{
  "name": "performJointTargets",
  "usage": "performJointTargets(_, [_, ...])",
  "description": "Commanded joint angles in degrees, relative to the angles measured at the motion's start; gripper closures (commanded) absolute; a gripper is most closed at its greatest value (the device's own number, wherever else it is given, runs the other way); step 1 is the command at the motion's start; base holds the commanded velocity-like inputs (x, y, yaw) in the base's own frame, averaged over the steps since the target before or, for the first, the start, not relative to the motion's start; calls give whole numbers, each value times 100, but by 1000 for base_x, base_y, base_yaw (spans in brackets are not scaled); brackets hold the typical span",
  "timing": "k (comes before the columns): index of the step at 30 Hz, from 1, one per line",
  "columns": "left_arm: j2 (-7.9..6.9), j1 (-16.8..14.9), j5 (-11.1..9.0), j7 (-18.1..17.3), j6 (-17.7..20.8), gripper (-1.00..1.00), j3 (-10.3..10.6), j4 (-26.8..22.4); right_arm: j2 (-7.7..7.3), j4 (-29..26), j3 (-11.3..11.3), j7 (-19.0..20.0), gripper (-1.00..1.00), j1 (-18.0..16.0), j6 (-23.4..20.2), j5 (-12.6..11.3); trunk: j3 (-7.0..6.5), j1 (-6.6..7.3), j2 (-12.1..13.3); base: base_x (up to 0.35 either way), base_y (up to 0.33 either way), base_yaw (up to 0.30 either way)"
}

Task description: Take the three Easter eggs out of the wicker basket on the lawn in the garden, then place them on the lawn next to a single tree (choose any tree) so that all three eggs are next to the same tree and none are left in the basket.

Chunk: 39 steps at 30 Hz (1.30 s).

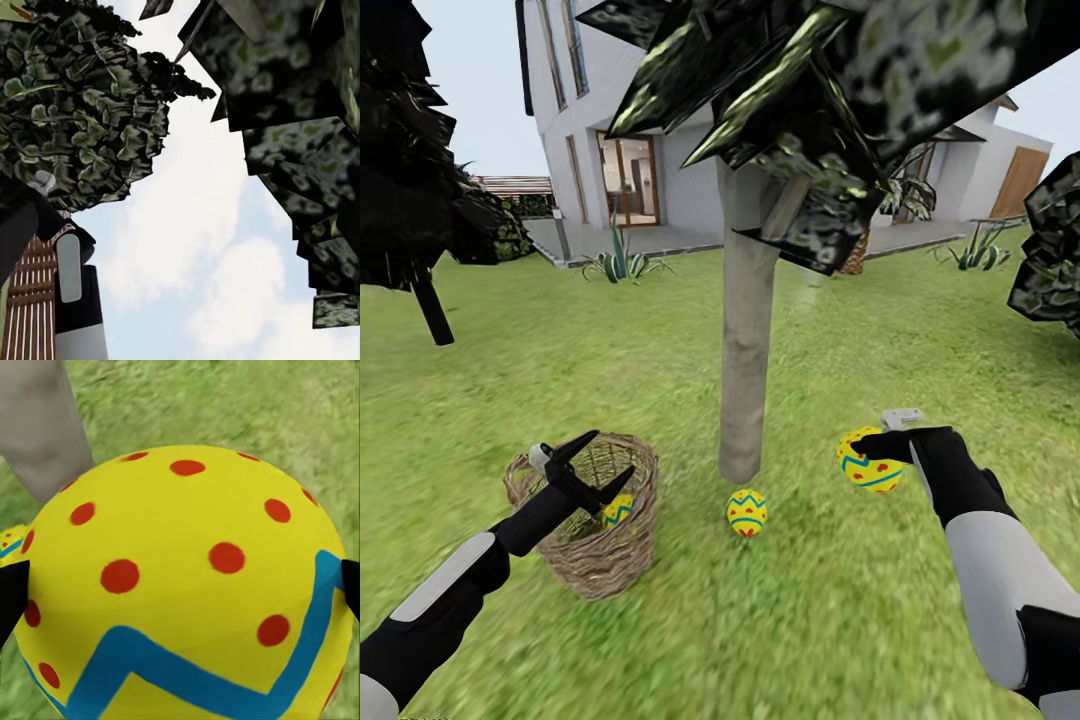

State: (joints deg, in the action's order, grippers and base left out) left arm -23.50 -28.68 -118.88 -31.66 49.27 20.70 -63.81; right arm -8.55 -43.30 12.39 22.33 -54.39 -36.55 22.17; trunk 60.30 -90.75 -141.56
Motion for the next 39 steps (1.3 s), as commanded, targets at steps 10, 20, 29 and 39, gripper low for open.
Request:
performJointTargets(10, [439, -6, 615, -24, 13, -100, 13, -4, 116, 7, 10, 52, 100, -1, -10, 65, 5, -1, -2, 223, -219, 291])
performJointTargets(20, [684, -15, 883, -16, 21, -100, 49, -416, 206, 694, -76, 36, 100, -1, 615, 69, 5, -1, -2, 161, -161, 291])
performJointTargets(29, [689, -15, 921, -24, 30, -100, 52, -591, 216, 806, -79, 51, 100, -1, 638, 51, 5, -1, -2, 3, -4, 198])
performJointTargets(39, [705, -15, 937, -16, 23, -100, 67, -601, 214, 892, -79, -77, 100, -1, 649, 60, 165, -102, -173, 0, 0, 1])
